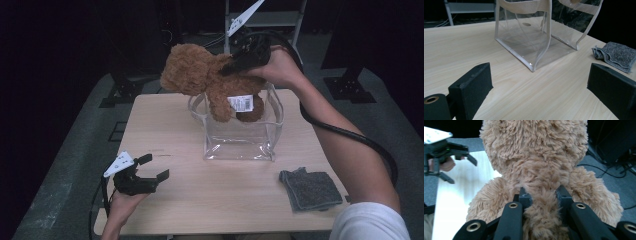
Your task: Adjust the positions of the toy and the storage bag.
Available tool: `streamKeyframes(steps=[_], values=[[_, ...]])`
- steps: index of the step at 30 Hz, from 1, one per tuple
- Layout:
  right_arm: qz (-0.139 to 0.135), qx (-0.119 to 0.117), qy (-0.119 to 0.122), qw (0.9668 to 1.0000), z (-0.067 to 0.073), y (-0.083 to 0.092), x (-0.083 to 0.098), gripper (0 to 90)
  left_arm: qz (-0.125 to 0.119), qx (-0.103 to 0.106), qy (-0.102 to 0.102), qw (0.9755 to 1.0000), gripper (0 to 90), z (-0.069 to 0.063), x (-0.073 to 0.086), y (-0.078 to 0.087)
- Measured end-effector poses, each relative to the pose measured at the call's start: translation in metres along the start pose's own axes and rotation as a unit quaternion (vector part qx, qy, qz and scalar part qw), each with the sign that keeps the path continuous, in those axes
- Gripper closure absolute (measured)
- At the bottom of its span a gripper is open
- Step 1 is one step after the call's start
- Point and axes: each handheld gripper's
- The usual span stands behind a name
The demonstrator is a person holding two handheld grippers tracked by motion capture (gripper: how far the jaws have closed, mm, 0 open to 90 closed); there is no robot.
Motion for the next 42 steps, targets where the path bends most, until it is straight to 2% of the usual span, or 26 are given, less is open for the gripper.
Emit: streamKeyframes(steps=[4, 6, 8, 11, 13, 16, 21, 25, 28, 30, 35, 42], values=[[-0.006, -0.018, 0.000, 0.9998, 0.009, -0.001, 0.004, 72.3, 0.001, 0.000, -0.001, 1.0000, 4.5, 0.000, 0.000, -0.001], [-0.004, -0.029, -0.010, 0.9995, 0.012, -0.002, 0.007, 72.3, 0.001, -0.001, -0.001, 1.0000, 4.5, -0.001, 0.000, -0.001], [-0.004, -0.037, -0.010, 0.9993, 0.014, -0.003, 0.010, 72.3, 0.002, -0.001, -0.001, 1.0000, 4.5, 0.000, 0.000, -0.001], [-0.014, -0.050, -0.014, 0.9985, 0.018, -0.004, 0.013, 72.4, 0.001, -0.002, -0.002, 1.0000, 4.5, -0.001, 0.000, 0.000], [-0.016, -0.056, -0.021, 0.9981, 0.018, -0.004, 0.015, 72.3, 0.001, -0.002, -0.002, 1.0000, 4.5, -0.001, 0.000, 0.000], [-0.014, -0.054, -0.031, 0.9980, 0.009, -0.005, 0.019, 72.4, 0.002, -0.002, -0.002, 1.0000, 4.5, -0.001, 0.001, 0.000], [-0.018, -0.038, -0.073, 0.9965, -0.019, -0.004, 0.033, 72.5, 0.002, -0.005, -0.002, 1.0000, 4.5, 0.000, 0.001, 0.002], [-0.016, -0.010, -0.100, 0.9948, -0.041, -0.003, 0.045, 72.7, -0.002, -0.007, 0.001, 1.0000, 4.5, 0.001, 0.001, 0.002], [-0.016, 0.009, -0.113, 0.9934, -0.052, -0.003, 0.053, 72.8, 0.002, -0.007, -0.001, 1.0000, 4.5, 0.002, 0.001, 0.002], [-0.017, 0.020, -0.121, 0.9923, -0.057, -0.002, 0.058, 72.8, 0.002, -0.007, 0.001, 1.0000, 4.6, 0.003, 0.001, 0.001], [0.002, 0.055, -0.123, 0.9909, -0.065, -0.002, 0.065, 73.0, 0.003, -0.005, -0.003, 1.0000, 4.5, 0.002, 0.001, -0.001], [-0.010, 0.070, -0.132, 0.9887, -0.070, -0.003, 0.080, 73.3, 0.009, -0.002, -0.005, 0.9999, 4.5, 0.002, 0.001, -0.002]])
Point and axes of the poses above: each handheld gripper's, and its own axes: y roughly backward along the jaws, x roughly out of its underside, z roughly to its left, and after that the axes turned 9 degrees about -z, right-handed
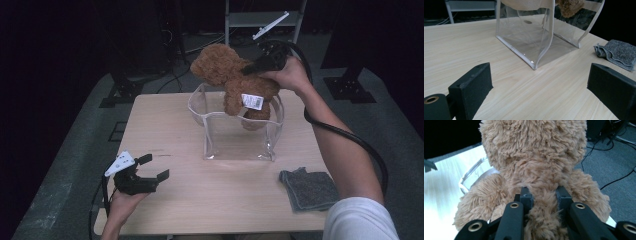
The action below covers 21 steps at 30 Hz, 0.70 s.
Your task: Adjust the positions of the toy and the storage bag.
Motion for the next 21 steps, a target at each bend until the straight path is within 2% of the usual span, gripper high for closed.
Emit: streamKeyframes(steps=[3, 12, 14, 17, 21], values=[[-0.009, 0.007, -0.014, 0.9998, -0.003, 0.002, 0.004, 73.4, -0.002, 0.000, -0.001, 1.0000, 4.5, -0.001, 0.000, -0.001], [-0.025, 0.047, -0.033, 0.9980, -0.009, 0.011, 0.005, 73.5, 0.002, 0.003, -0.001, 1.0000, 4.5, -0.002, 0.001, -0.002], [-0.025, 0.058, -0.024, 0.9977, -0.007, 0.010, 0.005, 73.5, 0.001, 0.003, 0.000, 1.0000, 4.5, -0.002, 0.001, -0.002], [-0.020, 0.061, -0.015, 0.9978, -0.002, 0.008, 0.006, 73.4, 0.003, 0.005, -0.002, 1.0000, 4.5, -0.002, 0.001, -0.002], [-0.006, 0.060, 0.025, 0.9978, 0.012, 0.002, 0.010, 73.4, 0.002, 0.006, 0.000, 1.0000, 4.5, -0.004, 0.001, -0.002]])
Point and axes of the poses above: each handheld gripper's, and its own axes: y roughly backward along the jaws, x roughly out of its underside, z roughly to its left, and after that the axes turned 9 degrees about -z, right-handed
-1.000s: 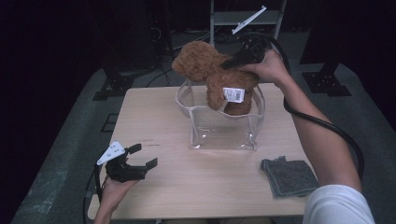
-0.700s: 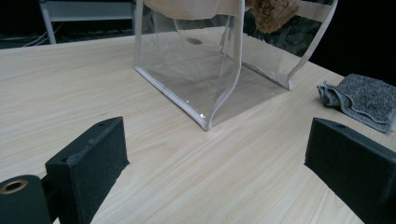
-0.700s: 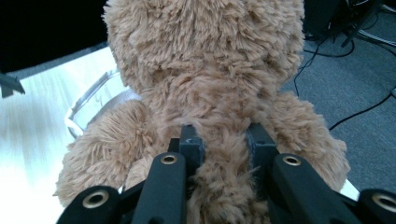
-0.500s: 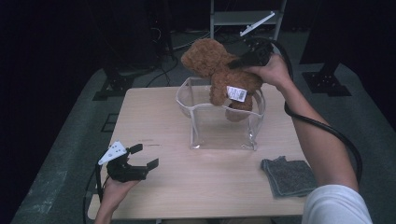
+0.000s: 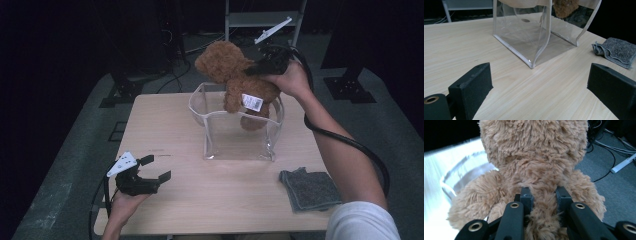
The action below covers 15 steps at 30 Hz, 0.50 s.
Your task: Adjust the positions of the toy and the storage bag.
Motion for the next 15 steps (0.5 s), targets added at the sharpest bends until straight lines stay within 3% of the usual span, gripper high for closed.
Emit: streamKeyframes(steps=[2, 4, 8, 15], values=[[0.003, 0.000, 0.015, 0.9999, 0.006, -0.001, 0.004, 73.4, -0.001, 0.001, 0.000, 1.0000, 4.5, -0.001, 0.000, 0.000], [0.002, -0.005, 0.014, 0.9999, 0.009, 0.001, 0.009, 73.6, 0.000, 0.000, -0.003, 1.0000, 4.5, -0.002, 0.000, 0.001], [0.007, -0.048, 0.024, 0.9985, 0.014, 0.005, 0.021, 73.6, 0.001, 0.002, -0.001, 1.0000, 4.5, -0.002, 0.000, 0.000], [0.033, -0.095, 0.038, 0.9942, 0.020, 0.007, 0.033, 74.6, 0.002, 0.003, -0.001, 1.0000, 4.5, -0.004, 0.000, -0.002]])
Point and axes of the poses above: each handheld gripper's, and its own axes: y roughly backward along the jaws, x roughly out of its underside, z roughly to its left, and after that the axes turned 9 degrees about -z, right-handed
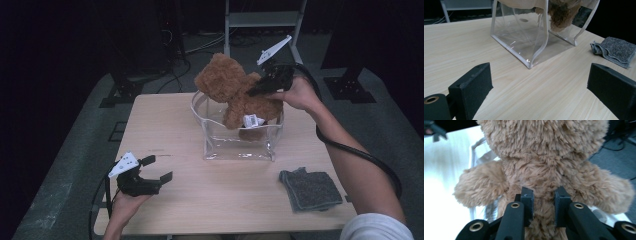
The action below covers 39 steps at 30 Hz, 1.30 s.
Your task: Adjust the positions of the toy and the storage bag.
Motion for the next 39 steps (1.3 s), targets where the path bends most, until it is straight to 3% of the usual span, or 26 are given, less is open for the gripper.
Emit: streamKeyframes(steps=[10, 17, 23, 26, 30, 35, 39], values=[[0.035, -0.038, 0.037, 0.9980, 0.007, -0.010, 0.006, 76.4, -0.001, 0.000, 0.004, 1.0000, 4.5, 0.002, 0.000, 0.001], [0.041, -0.057, 0.024, 0.9973, 0.005, -0.011, 0.009, 77.6, 0.003, 0.003, 0.004, 1.0000, 4.5, 0.002, 0.001, 0.000], [0.027, -0.029, 0.049, 0.9980, 0.011, -0.007, -0.001, 77.7, 0.001, 0.006, 0.003, 1.0000, 4.5, 0.000, 0.000, -0.001], [0.019, -0.033, 0.067, 0.9971, 0.018, -0.005, -0.008, 77.7, 0.000, 0.005, 0.005, 1.0000, 4.5, 0.002, 0.000, 0.000], [0.033, -0.048, 0.084, 0.9948, 0.027, -0.007, -0.017, 77.6, 0.000, 0.006, 0.005, 1.0000, 4.5, 0.002, 0.001, 0.000], [0.046, -0.069, 0.070, 0.9941, 0.025, -0.012, -0.015, 77.5, -0.001, 0.007, 0.007, 1.0000, 4.5, 0.002, 0.001, -0.001], [0.074, -0.072, 0.043, 0.9937, 0.014, -0.026, 0.000, 77.4, 0.000, 0.006, 0.005, 1.0000, 4.5, 0.001, 0.001, 0.000]])
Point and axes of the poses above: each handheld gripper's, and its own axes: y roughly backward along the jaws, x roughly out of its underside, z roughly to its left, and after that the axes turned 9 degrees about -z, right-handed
